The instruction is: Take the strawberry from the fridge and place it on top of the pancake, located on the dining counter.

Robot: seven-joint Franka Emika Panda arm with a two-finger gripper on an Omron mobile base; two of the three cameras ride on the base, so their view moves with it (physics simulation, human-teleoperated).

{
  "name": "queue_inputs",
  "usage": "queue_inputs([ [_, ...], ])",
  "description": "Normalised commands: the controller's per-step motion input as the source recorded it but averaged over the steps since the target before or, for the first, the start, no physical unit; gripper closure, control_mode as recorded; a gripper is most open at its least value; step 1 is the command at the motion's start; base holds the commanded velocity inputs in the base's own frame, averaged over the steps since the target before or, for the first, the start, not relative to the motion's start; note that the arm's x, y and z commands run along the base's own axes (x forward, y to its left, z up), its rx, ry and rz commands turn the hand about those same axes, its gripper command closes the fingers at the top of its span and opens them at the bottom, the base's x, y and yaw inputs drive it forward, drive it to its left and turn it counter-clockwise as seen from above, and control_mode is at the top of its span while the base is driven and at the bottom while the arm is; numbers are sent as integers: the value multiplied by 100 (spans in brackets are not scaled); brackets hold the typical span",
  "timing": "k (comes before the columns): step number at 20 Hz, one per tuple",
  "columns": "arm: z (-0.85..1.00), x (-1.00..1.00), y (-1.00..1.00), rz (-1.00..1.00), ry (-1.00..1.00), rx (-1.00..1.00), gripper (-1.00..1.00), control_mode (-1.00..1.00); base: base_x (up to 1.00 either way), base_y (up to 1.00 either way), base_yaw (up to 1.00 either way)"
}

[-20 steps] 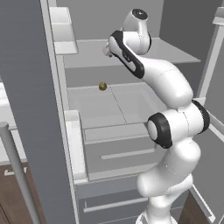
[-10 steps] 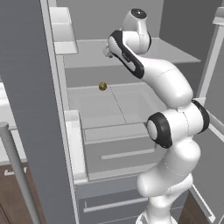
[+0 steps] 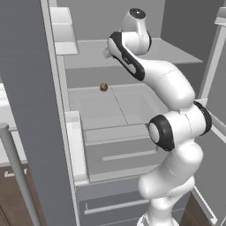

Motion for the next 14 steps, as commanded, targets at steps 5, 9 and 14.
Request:
queue_inputs([
  [5, -1, -94, -22, 0, -18, 8, 100, -100, 0, 0, 0],
  [9, -14, -100, -12, 0, -17, 11, 100, -100, 0, 0, 0],
  [14, -13, -100, 0, -3, -4, 11, 100, -100, 0, 0, 0],
])
